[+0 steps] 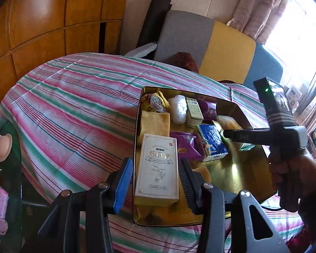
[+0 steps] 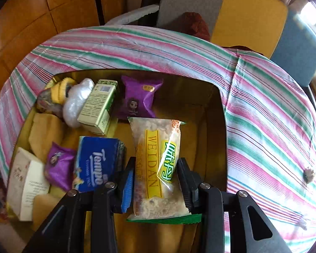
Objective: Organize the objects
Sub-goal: 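Carry the yellow WEIDAN bag into the tray and open the right tool, then move the right tool to the clear plastic bag and close on it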
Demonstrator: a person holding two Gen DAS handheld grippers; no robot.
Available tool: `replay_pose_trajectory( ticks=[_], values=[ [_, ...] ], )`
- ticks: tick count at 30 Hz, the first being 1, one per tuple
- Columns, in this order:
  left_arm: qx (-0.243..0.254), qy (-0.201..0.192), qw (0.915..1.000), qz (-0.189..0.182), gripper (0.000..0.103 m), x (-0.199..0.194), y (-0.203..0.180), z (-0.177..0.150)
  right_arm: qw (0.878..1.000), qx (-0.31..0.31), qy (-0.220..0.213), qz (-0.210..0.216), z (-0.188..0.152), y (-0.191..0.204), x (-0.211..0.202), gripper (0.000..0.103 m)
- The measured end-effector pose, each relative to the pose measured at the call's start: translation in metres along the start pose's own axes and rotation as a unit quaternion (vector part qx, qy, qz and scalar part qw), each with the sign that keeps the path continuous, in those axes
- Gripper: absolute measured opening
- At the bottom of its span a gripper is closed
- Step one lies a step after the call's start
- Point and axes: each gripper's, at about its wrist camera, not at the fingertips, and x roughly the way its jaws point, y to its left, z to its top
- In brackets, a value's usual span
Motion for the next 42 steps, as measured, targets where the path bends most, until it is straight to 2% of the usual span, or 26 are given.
replay_pose_trajectory(
  ticks=[3,4,9,12,18,25,33,42],
  values=[
    [-0.002,-0.001,1.0000,0.006,0.046,0.000,0.001,0.001,1.000,-0.001,-0.012,-0.001,-0.001,0.001,0.001,0.045],
    [0.000,0.000,1.0000,0.007,0.046,0.000,0.000,0.001,1.000,-0.002,-0.015,0.001,-0.002,0.001,0.000,0.052],
    [0.008,0.000,0.9999,0.011,0.046,-0.001,-0.005,0.000,0.999,-0.001,-0.043,0.006,-0.010,-0.006,-0.019,0.054],
    [0.015,-0.001,0.9998,0.014,0.046,-0.002,-0.009,0.001,0.998,0.005,-0.066,0.016,-0.019,-0.011,-0.037,0.063],
    [0.029,-0.002,0.9995,0.011,0.046,-0.006,-0.018,-0.001,0.996,0.008,-0.090,0.029,-0.044,-0.022,-0.066,0.068],
    [0.044,-0.001,0.9990,0.008,0.046,-0.008,-0.030,-0.004,0.994,0.021,-0.105,0.023,-0.077,-0.048,-0.091,0.072],
    [0.068,-0.003,0.9977,0.003,0.046,-0.011,-0.048,-0.007,0.993,0.048,-0.108,-0.017,-0.107,-0.097,-0.107,0.075],
    [0.092,0.000,0.9958,-0.002,0.046,-0.010,-0.067,-0.008,0.990,0.076,-0.093,-0.070,-0.120,-0.164,-0.108,0.076]
  ],
)
